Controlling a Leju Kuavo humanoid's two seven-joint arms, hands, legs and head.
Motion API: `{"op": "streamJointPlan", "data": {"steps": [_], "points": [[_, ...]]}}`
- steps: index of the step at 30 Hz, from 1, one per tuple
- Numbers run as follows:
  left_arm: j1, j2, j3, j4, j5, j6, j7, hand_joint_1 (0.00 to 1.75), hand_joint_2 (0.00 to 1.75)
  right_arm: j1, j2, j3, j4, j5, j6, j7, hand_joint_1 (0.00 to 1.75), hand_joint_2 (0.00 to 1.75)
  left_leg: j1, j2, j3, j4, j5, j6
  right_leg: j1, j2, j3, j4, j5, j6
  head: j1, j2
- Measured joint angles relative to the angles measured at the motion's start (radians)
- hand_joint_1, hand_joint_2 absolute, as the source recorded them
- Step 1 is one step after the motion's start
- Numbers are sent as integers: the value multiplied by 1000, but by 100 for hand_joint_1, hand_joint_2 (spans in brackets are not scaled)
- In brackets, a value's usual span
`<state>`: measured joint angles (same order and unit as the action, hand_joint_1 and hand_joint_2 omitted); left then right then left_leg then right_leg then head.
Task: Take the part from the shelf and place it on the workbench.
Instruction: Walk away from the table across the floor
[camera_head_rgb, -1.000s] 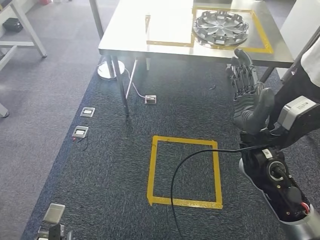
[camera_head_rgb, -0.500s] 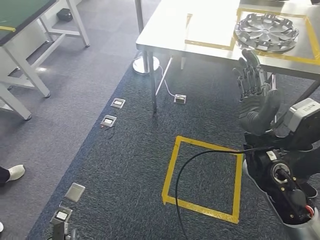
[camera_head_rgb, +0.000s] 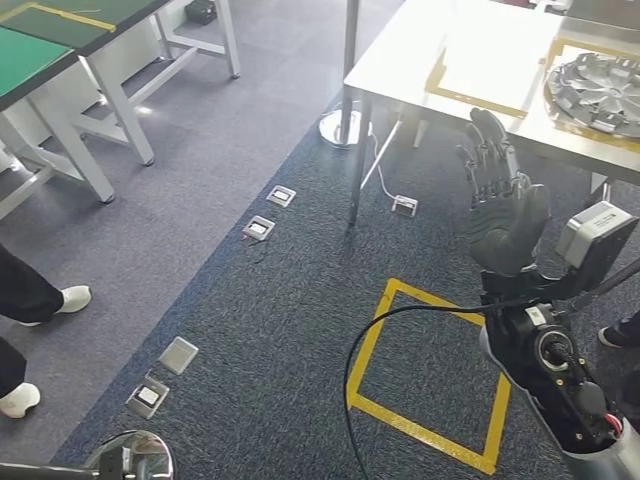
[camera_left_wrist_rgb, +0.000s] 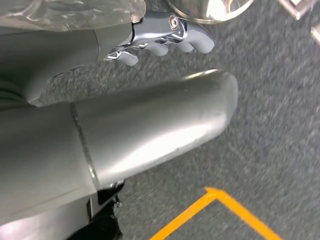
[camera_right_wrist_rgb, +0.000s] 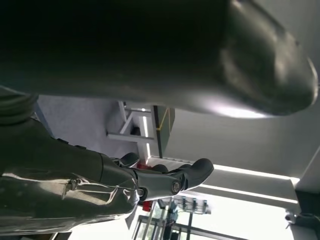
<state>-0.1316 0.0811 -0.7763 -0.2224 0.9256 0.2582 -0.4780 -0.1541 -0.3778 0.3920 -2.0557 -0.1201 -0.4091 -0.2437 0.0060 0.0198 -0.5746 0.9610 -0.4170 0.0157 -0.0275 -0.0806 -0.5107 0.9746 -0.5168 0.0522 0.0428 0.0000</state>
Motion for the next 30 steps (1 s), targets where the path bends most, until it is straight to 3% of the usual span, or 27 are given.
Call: {"op": "streamJointPlan", "data": {"steps": [2, 3, 4, 5, 6, 7, 9, 11, 13, 15, 17, 19, 20, 21, 22, 24, 26, 28, 30], "points": [[-3, 0, 0, 0, -1, 2, 1, 0, 0, 13, -1, -8, -5, 2, 1, -1, 0, 0, -1, -19, 1, -2, 2, 10, 0, 57, -59, 127, -69, -1, 12, 0], [-3, 0, 0, 0, -1, 2, 1, 0, 0, 20, -1, -10, -6, 3, 1, -1, 0, 0, -3, -30, 1, -2, 1, 13, 2, 70, -97, 204, -100, -3, 17, 0], [-3, -1, 0, 0, -1, 2, 1, 0, 0, 26, -1, -12, -6, 3, 1, -1, 0, 0, -5, -42, 2, -2, 1, 14, 5, 76, -127, 261, -116, -5, 21, 0], [-3, -1, 0, 0, -1, 2, 1, 0, 0, 30, -1, -13, -7, 3, 1, -1, 0, 0, -7, -55, 3, -1, 1, 15, 7, 78, -140, 280, -109, -7, 23, 0], [-2, -1, 0, 0, -1, 2, 1, 0, 0, 33, -1, -14, -7, 4, 2, -1, 0, 0, -9, -70, 4, 0, 1, 15, 8, 81, -133, 256, -82, -11, 25, 0], [-2, -2, 0, 0, -1, 2, 1, 0, 0, 35, -1, -15, -8, 4, 2, -1, 0, 0, -10, -84, 6, 1, 0, 14, 9, 89, -108, 195, -41, -16, 26, 0], [-4, -3, 0, 0, -1, 2, 1, 0, 0, 36, -1, -18, -11, 4, 2, -1, 0, 0, -11, -111, 6, 6, -1, 12, 7, 132, -47, 51, 25, -24, 29, 0], [-4, -4, 0, 0, -1, 2, 1, 0, 0, 37, -1, -21, -14, 4, 2, -1, 0, 0, -10, -134, -2, 9, 1, 5, 6, 159, -21, -14, 40, -27, 27, 0], [0, -3, 0, 0, -1, 2, 1, 0, 0, 38, -1, -23, -16, 4, 2, -1, 0, 0, -9, -151, -8, 7, 5, -5, 6, 141, -17, -21, 41, -31, 24, 0], [4, -2, 0, 0, -1, 2, 1, 0, 0, 38, -1, -24, -18, 4, 4, -1, 0, 0, -11, -115, -21, 35, -13, -15, 2, 115, -10, -30, 45, -40, 16, 0], [2, -3, 0, 0, -1, 2, 0, 0, 0, 39, -1, -25, -21, 4, 7, -1, 0, 0, -10, -55, -73, 143, -71, -26, 0, 87, -6, -36, 47, -48, 0, 0], [1, -4, 0, 0, 0, 2, 0, 0, 0, 39, -1, -26, -23, 4, 10, 0, 0, 0, -2, -34, -143, 280, -125, -36, 1, 59, -6, -36, 45, -50, -9, 0], [2, -4, 0, 0, 0, 2, 0, 0, 0, 39, -1, -26, -23, 4, 11, 1, 0, 0, 2, -31, -159, 310, -128, -39, 1, 46, -5, -35, 43, -50, -10, 0], [3, -5, 0, 0, 0, 2, 0, 0, 0, 39, -1, -26, -23, 4, 12, 1, 0, 0, 4, -28, -154, 299, -112, -41, 0, 33, -3, -35, 42, -49, -12, 0], [4, -4, 0, 0, 0, 2, 0, 0, 0, 39, -1, -26, -23, 4, 12, 1, 0, 0, 6, -22, -128, 246, -81, -42, 0, 21, -1, -35, 39, -46, -13, 0], [3, -4, 0, 0, 0, 3, 0, 0, 0, 38, -1, -27, -23, 4, 13, 1, 0, 0, 3, 16, -49, 94, -18, -37, 2, -1, 7, -35, 32, -38, -16, 0], [1, -4, 0, 0, 1, 4, 0, 0, 0, 37, -1, -27, -24, 4, 14, 2, 0, 0, -5, 38, -9, 11, 5, -26, 8, -21, 13, -35, 26, -27, -13, 0], [3, -3, 0, 0, 2, 4, 0, 0, 0, 36, -1, -28, -24, 4, 14, 3, 0, 0, -10, 19, -12, 5, 4, -14, 9, -39, 19, -38, 23, -17, -8, 0], [7, -3, 0, 0, 6, 5, 0, 0, 0, 34, -1, -28, -24, 4, 14, 4, 0, 0, -7, -3, -8, -3, 7, -3, 4, -19, 17, -21, 3, -8, -4, 0]]}}
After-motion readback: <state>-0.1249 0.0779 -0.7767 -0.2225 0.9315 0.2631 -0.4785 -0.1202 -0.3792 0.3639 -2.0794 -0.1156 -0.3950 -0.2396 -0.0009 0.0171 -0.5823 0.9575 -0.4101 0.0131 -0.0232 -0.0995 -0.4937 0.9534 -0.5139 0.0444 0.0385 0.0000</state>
